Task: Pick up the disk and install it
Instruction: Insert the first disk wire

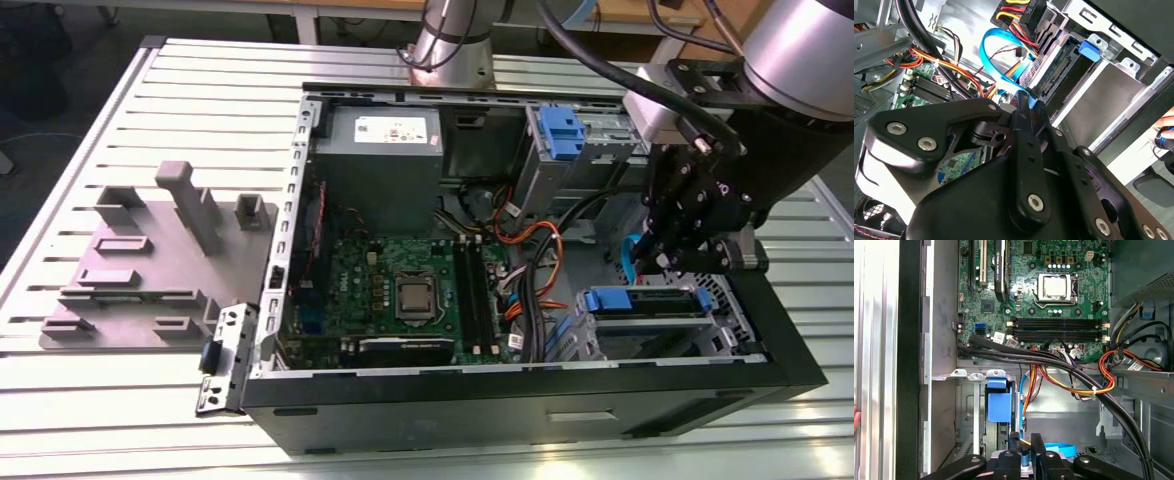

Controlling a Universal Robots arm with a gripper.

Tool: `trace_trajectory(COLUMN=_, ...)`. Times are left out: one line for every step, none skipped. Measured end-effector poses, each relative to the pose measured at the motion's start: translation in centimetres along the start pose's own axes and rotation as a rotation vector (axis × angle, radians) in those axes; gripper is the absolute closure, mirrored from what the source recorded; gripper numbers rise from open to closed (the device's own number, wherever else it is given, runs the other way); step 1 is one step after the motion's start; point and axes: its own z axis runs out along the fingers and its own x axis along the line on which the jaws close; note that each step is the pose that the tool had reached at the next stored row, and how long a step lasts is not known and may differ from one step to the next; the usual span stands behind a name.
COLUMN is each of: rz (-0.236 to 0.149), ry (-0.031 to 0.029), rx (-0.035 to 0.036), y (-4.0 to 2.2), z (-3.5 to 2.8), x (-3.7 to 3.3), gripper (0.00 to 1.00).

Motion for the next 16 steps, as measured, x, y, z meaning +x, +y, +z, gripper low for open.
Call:
trace_trajectory(rz=0.000, ry=-0.0001, rx=0.0000, y=0.00, z=0.00, x=0.00, gripper=0.77)
trace_trajectory(rz=0.000, ry=0.0000, rx=0.0000, y=0.01, z=0.00, x=0.00, gripper=0.77)
trace_trajectory(rz=0.000, ry=0.0000, rx=0.0000, y=0.01, z=0.00, x=0.00, gripper=0.77)
trace_trajectory(rz=0.000, ry=0.0000, rx=0.0000, y=0.01, z=0.00, x=0.00, gripper=0.77)
trace_trajectory(rz=0.000, ry=0.0000, rx=0.0000, y=-0.03, z=0.00, x=0.00, gripper=0.77)
trace_trajectory(rz=0.000, ry=0.0000, rx=0.0000, y=-0.09, z=0.00, x=-0.01, gripper=0.77)
trace_trajectory(rz=0.000, ry=0.0001, rx=0.0000, y=-0.18, z=0.00, x=-0.01, gripper=0.77)
trace_trajectory(rz=0.000, ry=0.0000, rx=0.0000, y=-0.27, z=0.01, x=0.00, gripper=0.77)
trace_trajectory(rz=0.000, ry=0.0000, rx=0.0000, y=-0.36, z=0.01, x=-0.01, gripper=0.77)
trace_trajectory(rz=0.000, ry=-0.0001, rx=0.0000, y=-0.44, z=0.02, x=-0.02, gripper=0.77)
trace_trajectory(rz=0.000, ry=-0.0002, rx=0.0000, y=-0.49, z=0.02, x=-0.02, gripper=0.77)
trace_trajectory(rz=0.000, ry=-0.0001, rx=0.0000, y=-0.53, z=0.02, x=-0.02, gripper=0.77)
trace_trajectory(rz=0.000, ry=0.0001, rx=0.0000, y=-0.54, z=0.03, x=-0.02, gripper=0.77)
trace_trajectory(rz=0.000, ry=0.0001, rx=0.0000, y=-0.54, z=0.06, x=-0.02, gripper=0.77)
trace_trajectory(rz=0.000, ry=0.0001, rx=0.0000, y=-0.55, z=0.09, x=-0.04, gripper=0.77)
trace_trajectory(rz=0.000, ry=0.0000, rx=0.0000, y=-0.55, z=0.11, x=-0.09, gripper=0.77)
